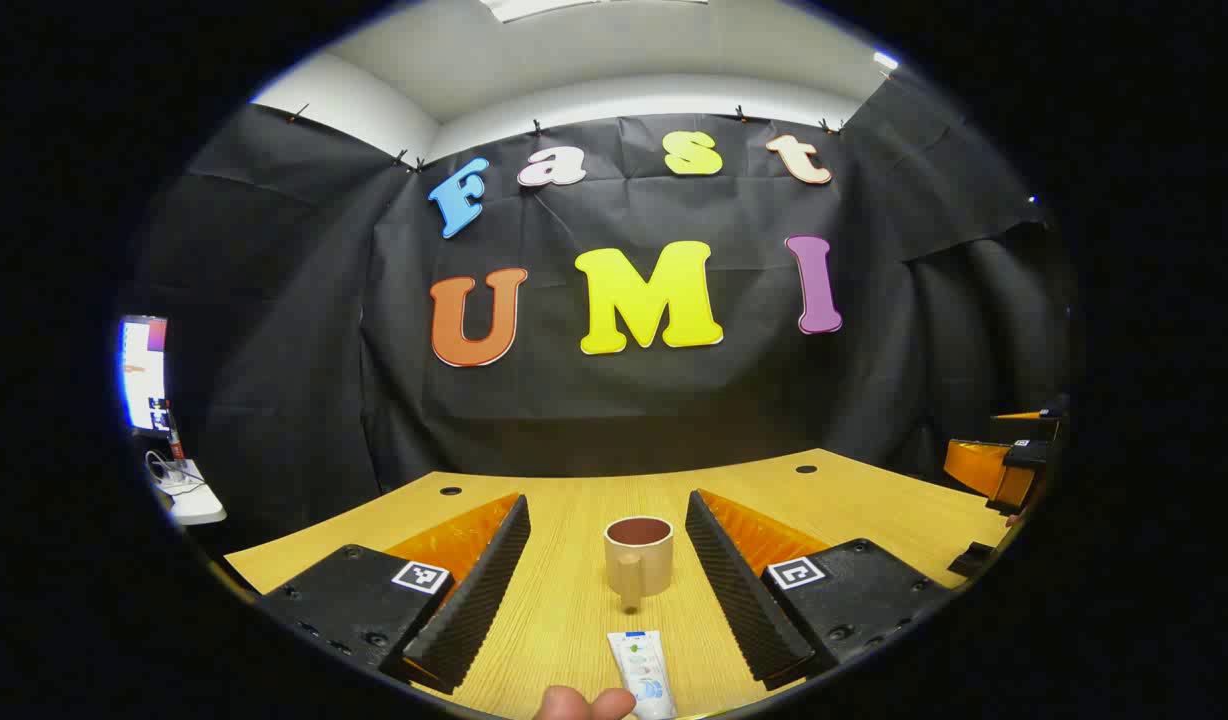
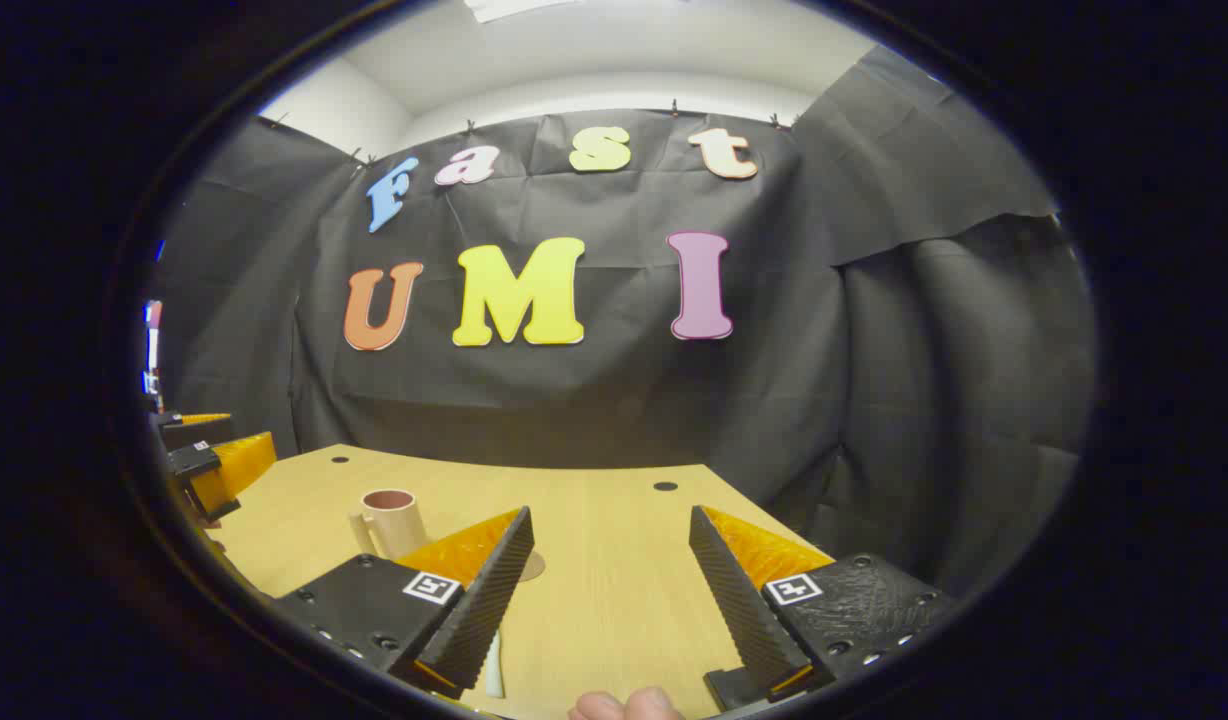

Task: Put the toothbrush and toothpaste on the desktop into the cup, then pick up the cup and place it on the coaster on the desktop.

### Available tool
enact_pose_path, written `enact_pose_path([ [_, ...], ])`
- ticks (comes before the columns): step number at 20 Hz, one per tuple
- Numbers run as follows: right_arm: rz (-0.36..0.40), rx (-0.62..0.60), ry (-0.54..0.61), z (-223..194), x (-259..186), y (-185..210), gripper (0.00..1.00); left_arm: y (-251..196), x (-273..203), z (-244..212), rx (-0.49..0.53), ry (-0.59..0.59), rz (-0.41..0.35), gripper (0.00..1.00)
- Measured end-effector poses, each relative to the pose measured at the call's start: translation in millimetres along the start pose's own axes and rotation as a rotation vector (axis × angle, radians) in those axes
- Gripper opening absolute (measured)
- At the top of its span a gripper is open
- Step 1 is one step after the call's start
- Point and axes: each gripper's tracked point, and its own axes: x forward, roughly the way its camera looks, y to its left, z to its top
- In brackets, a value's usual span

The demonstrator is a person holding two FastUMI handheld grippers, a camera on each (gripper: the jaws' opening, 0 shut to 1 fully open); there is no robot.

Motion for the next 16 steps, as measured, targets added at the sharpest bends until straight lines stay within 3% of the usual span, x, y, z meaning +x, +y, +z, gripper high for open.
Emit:
enact_pose_path([
  [8,-0.044,-0.007,-0.031,13.2,-9.7,-17.7,0.95,-1.6,-5.7,4.2,-0.003,-0.015,0.007,0.99],
  [16,-0.037,-0.015,-0.034,11.1,-10.8,-16.9,0.95,-10.1,-6.8,1.7,0.0,-0.006,-0.007,0.99],
])
